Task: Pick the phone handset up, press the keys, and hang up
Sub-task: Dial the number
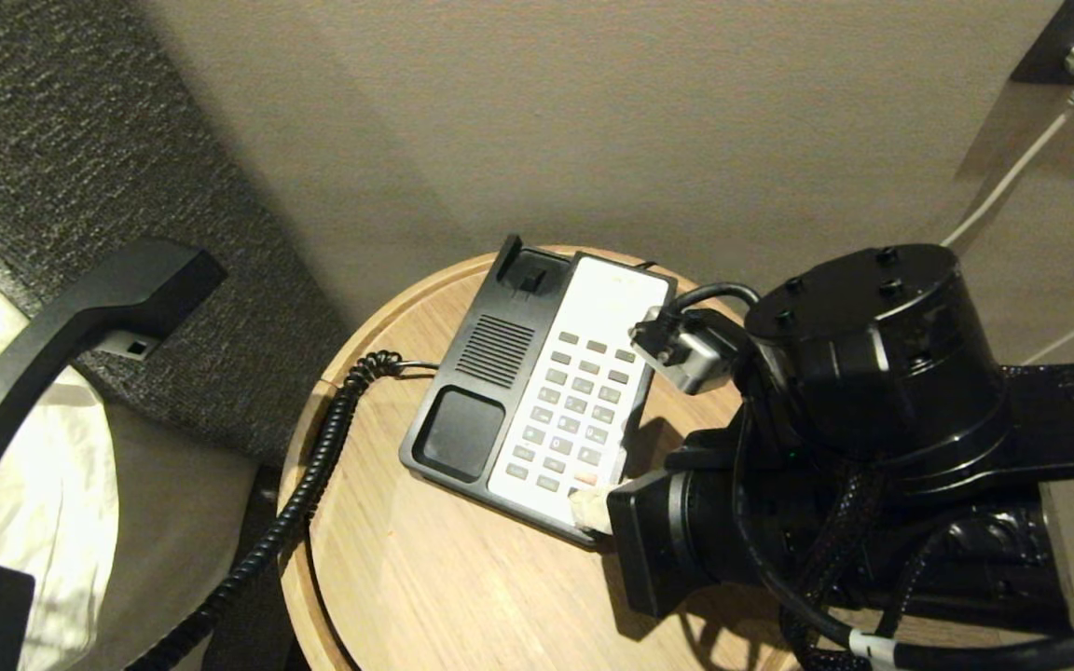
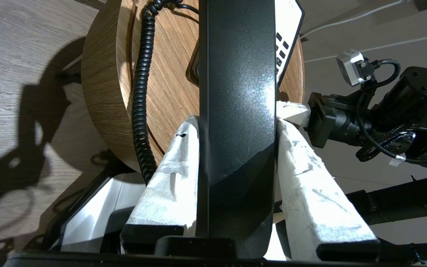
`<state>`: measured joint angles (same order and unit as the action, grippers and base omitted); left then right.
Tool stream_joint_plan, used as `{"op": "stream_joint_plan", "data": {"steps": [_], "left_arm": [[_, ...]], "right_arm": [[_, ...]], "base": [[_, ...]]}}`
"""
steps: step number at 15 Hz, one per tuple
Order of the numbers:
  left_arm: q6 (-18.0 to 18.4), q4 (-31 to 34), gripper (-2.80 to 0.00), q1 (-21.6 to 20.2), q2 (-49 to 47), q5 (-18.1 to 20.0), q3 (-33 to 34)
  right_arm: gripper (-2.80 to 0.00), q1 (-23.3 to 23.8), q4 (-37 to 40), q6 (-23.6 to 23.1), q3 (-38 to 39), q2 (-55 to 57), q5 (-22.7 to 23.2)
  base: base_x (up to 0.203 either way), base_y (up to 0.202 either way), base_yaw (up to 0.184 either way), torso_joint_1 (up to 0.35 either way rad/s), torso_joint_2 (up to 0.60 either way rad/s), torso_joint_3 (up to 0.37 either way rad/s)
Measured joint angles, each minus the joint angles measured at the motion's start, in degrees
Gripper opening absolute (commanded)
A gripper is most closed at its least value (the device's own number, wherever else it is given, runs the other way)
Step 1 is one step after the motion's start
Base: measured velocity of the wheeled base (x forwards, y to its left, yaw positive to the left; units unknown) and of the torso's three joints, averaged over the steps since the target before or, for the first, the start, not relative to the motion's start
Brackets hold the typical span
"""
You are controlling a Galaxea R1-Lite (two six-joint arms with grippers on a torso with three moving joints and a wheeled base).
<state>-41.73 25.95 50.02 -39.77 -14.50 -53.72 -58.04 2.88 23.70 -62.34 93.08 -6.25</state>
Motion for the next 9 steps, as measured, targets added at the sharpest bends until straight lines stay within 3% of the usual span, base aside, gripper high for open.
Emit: {"op": "stream_joint_plan", "data": {"steps": [9], "left_arm": [[-0.1,0.0,-2.80,0.0,0.2,0.1,0.2]], "right_arm": [[-2.80,0.0,0.3,0.0,-0.4,-0.9,-0.1]], "base": [[0.000,0.000,0.000,0.000,0.00,0.000]]}}
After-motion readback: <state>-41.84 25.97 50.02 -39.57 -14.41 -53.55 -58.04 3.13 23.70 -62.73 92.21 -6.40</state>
